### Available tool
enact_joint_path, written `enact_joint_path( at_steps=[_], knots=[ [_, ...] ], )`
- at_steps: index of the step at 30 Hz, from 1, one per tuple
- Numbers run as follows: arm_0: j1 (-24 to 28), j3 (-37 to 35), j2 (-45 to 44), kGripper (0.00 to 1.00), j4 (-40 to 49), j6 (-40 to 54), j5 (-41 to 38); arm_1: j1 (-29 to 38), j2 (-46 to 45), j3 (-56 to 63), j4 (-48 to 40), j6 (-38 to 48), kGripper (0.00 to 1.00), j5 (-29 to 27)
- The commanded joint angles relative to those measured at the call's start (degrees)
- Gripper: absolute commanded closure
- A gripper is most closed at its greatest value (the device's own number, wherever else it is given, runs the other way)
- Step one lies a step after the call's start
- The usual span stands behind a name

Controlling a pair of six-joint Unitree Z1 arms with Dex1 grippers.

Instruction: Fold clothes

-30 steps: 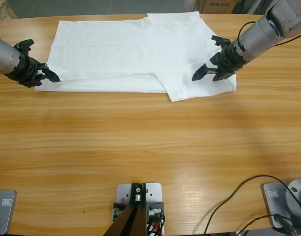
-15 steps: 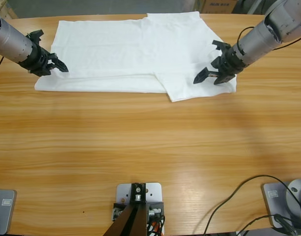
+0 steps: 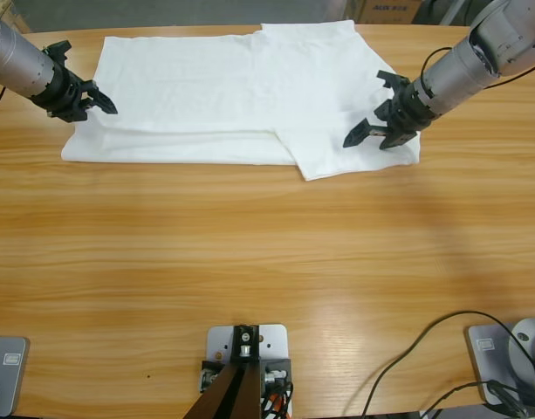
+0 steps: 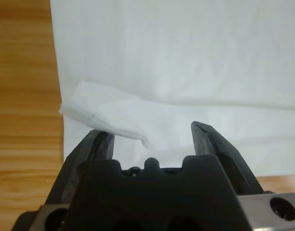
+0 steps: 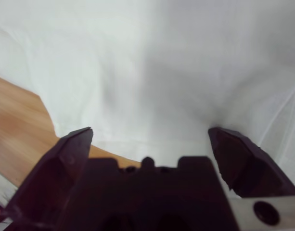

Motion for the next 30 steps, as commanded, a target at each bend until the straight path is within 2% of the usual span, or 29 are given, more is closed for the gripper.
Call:
enact_joint_path(
  at_steps=[1, 9, 20, 26, 30],
  knots=[
    [0.7, -2.7, 5.3, 0.386, -0.3, -0.3, -0.2, -1.1, 0.7, 1.1, -0.5, -0.5, 0.0, 0.7],
    [1.8, -5.8, 7.7, 0.386, -0.3, -0.3, -1.2, -0.5, -4.0, -1.5, 2.2, -0.9, 0.0, -1.3],
    [4.1, -9.1, 11.3, 0.386, -0.2, 0.0, -3.8, 10.4, -8.5, -6.1, 8.3, -1.7, 0.0, -6.4],
    [4.1, -9.8, 13.0, 0.386, -0.2, 0.4, -4.4, 13.9, -9.2, -6.2, 10.2, -2.4, 0.0, -6.1],
    [4.9, -10.1, 13.6, 0.386, -0.1, 0.5, -5.2, 16.7, -7.0, -9.2, 11.9, -5.2, 0.0, -1.3]
  ],
)
